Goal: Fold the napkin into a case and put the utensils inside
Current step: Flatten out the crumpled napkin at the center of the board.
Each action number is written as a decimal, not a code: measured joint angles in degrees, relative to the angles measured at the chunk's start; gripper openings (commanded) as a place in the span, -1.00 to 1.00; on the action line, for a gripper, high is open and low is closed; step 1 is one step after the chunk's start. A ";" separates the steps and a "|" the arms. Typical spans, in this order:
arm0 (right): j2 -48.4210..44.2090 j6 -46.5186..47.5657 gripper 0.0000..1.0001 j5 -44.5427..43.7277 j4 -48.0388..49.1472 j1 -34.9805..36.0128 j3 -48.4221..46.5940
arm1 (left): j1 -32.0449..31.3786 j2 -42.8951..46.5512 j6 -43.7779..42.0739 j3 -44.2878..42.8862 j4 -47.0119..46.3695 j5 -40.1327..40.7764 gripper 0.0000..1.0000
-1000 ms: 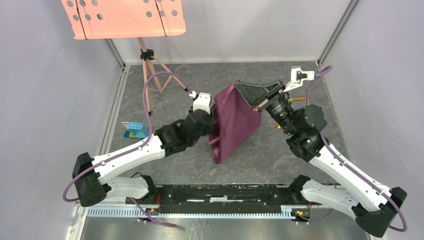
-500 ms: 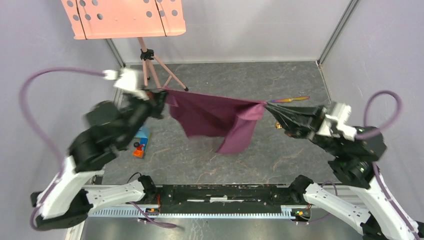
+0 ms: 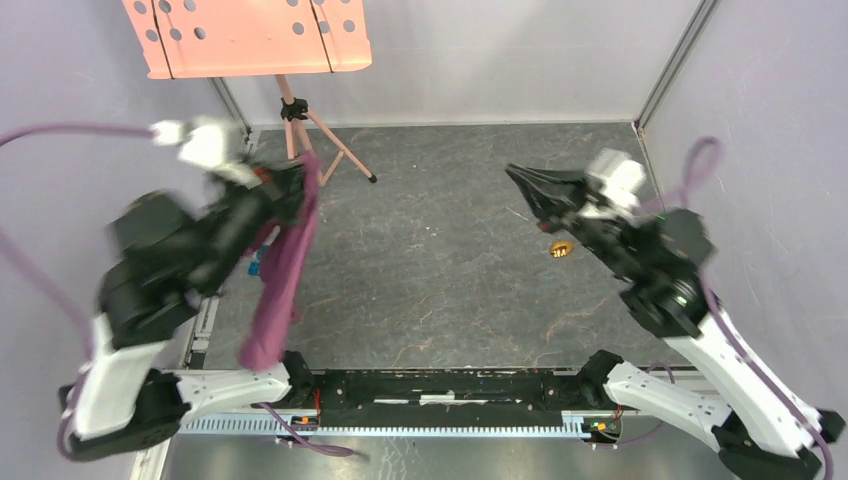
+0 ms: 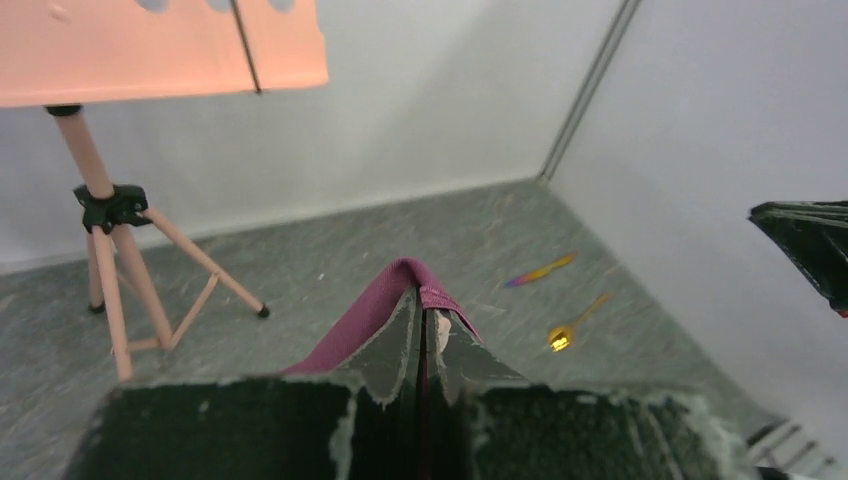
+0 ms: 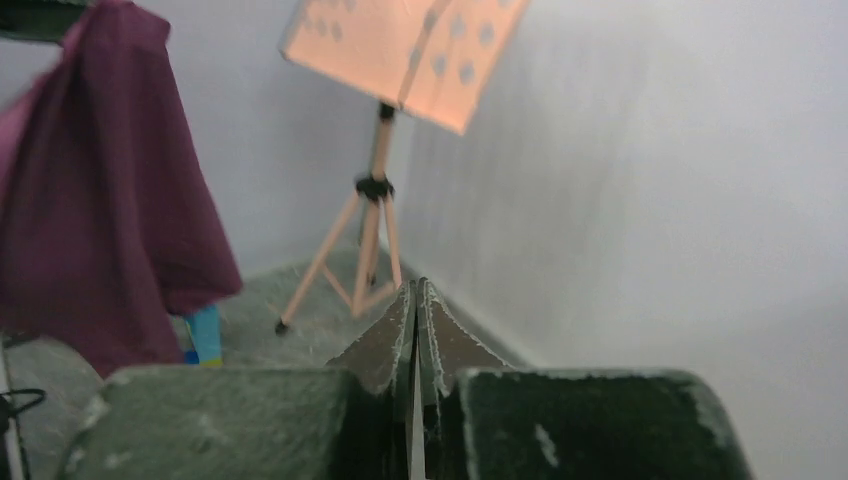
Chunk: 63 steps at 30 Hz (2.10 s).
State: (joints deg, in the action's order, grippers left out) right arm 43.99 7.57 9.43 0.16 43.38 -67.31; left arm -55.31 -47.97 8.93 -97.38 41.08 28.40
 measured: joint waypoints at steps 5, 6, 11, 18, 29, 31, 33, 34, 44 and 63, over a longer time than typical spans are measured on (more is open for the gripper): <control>12.85 -4.63 -0.10 -5.64 0.35 0.00 4.59 | 0.52 -20.68 0.02 -2.56 0.66 3.21 -0.96; 14.67 -5.77 0.03 -5.60 0.59 0.00 6.75 | 0.87 -25.11 0.11 -2.54 1.03 3.15 -0.95; 15.50 -13.81 0.65 -5.20 3.72 -0.07 24.98 | 2.99 -37.29 2.97 -1.77 5.20 2.34 -0.95; 9.70 -24.00 0.96 -8.11 8.79 -1.55 40.63 | 6.84 -38.64 8.83 -1.75 6.36 0.02 -0.96; 16.11 -33.88 0.37 -6.45 21.92 -1.92 46.34 | 11.21 -42.42 12.98 -0.02 5.53 -9.51 -0.95; 16.98 -34.91 0.34 -5.95 25.42 -2.25 46.80 | 11.28 -42.42 13.62 -0.02 5.49 -10.67 -0.95; 18.32 -35.41 0.18 -5.33 28.68 -2.97 47.56 | 11.26 -42.42 14.19 0.09 5.18 -11.85 -0.95; 19.06 -35.45 0.16 -4.98 29.94 -3.48 47.98 | 11.28 -42.42 14.34 0.24 4.98 -12.24 -0.95; 27.06 -29.33 0.47 0.42 39.78 -6.71 49.07 | 11.37 -41.66 14.84 0.26 5.18 -15.32 -0.95; 42.29 -25.68 0.31 4.92 51.32 -8.31 45.24 | 11.74 -37.35 14.84 -0.61 6.12 -17.00 -0.95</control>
State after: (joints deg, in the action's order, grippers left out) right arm 86.28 -18.11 14.35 51.48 35.07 -22.06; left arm -43.57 -85.32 23.77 -98.00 47.20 11.40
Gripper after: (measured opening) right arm 0.636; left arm 0.041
